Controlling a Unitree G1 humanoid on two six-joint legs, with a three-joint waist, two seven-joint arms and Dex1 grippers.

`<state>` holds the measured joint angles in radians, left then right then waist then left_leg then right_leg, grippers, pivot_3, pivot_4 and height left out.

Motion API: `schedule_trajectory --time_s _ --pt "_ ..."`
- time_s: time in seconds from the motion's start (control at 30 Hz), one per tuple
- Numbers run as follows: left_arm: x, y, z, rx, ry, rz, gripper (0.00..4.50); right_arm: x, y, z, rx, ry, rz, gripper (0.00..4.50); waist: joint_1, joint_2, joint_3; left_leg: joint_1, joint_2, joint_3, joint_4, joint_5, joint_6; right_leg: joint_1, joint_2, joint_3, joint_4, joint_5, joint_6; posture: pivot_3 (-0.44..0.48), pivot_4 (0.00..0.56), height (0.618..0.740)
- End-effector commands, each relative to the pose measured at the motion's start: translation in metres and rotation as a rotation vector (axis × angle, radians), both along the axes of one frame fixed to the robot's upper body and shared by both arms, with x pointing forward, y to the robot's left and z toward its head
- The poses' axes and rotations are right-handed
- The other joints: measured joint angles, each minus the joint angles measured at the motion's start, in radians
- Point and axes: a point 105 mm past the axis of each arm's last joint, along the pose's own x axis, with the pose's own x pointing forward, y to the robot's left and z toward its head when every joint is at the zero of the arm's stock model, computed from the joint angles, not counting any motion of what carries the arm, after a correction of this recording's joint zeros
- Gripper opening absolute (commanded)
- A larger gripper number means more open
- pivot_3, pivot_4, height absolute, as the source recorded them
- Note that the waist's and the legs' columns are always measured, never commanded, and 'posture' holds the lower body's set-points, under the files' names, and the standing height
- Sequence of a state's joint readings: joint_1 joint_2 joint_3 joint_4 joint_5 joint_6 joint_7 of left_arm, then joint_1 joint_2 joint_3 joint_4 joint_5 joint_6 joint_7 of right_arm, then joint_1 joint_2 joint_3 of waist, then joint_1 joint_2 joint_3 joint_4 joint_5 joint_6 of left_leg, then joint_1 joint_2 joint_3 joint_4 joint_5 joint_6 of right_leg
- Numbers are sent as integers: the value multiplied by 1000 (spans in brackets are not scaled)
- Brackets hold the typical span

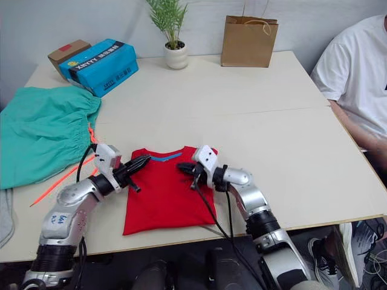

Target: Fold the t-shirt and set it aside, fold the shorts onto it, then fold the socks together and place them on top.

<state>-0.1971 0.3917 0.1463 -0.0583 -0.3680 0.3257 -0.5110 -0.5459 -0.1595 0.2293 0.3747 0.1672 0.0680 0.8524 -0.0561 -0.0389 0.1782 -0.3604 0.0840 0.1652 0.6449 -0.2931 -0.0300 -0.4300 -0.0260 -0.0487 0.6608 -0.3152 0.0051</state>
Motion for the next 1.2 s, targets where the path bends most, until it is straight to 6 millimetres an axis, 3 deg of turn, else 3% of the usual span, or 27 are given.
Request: schedule_trajectory --time_s 0.03,0.17,0.33,0.43,0.53,0.7,0.8,0.93,1.03,1.2 --pt "10 24 4 -50 -9 142 40 9 -15 -3 -6 -25 -70 0 0 0 0 0 0 0 0 0 0 0 0 0 0 0 0 0 150 740" --pt "13 35 -11 -24 50 182 40 26 -44 -8 -47 -56 -209 0 1 0 0 1 0 0 0 0 0 1 0 0 0 0 0 0 150 740" --pt "11 39 -16 -51 40 202 40 31 -64 15 62 -59 -283 0 4 -1 -1 1 -1 0 0 0 0 1 -1 0 0 0 0 0 150 740" --pt "1 34 11 -73 -122 152 40 10 -69 50 375 90 -166 0 2 -1 0 1 0 0 -1 0 0 1 0 0 0 0 0 0 150 740" --pt "-28 15 39 -84 -216 -71 0 -14 -85 65 412 225 -60 610 -1 0 0 0 1 0 -2 0 -1 -1 1 0 -1 0 0 0 150 740" --pt "-75 -7 47 53 -124 -390 1158 -42 -111 77 372 533 29 2240 1 1 1 0 0 -1 -3 -3 3 0 0 0 -2 -1 -1 0 150 740" --pt "-98 -13 62 63 -129 -524 2064 -49 -123 62 238 784 -25 3268 -1 1 1 1 0 -1 -4 -3 5 0 0 0 -3 0 -2 0 150 740" --pt "-112 -5 71 39 -103 -588 3304 -50 -123 34 100 937 -101 4500 -3 1 1 1 0 -1 -9 -2 4 -1 1 0 -4 -1 -3 0 150 740" --pt "-111 3 84 -57 -91 -570 4304 -53 -107 16 -3 980 -113 4500 -2 2 1 0 -2 -3 -13 0 4 -3 1 0 -6 -2 -3 0 150 740" --pt "-117 10 95 3 -170 -581 4442 -54 -75 5 -56 990 -78 4500 -25 -1 0 -1 -1 -3 -14 1 2 -4 1 0 -6 -2 -2 0 150 740"
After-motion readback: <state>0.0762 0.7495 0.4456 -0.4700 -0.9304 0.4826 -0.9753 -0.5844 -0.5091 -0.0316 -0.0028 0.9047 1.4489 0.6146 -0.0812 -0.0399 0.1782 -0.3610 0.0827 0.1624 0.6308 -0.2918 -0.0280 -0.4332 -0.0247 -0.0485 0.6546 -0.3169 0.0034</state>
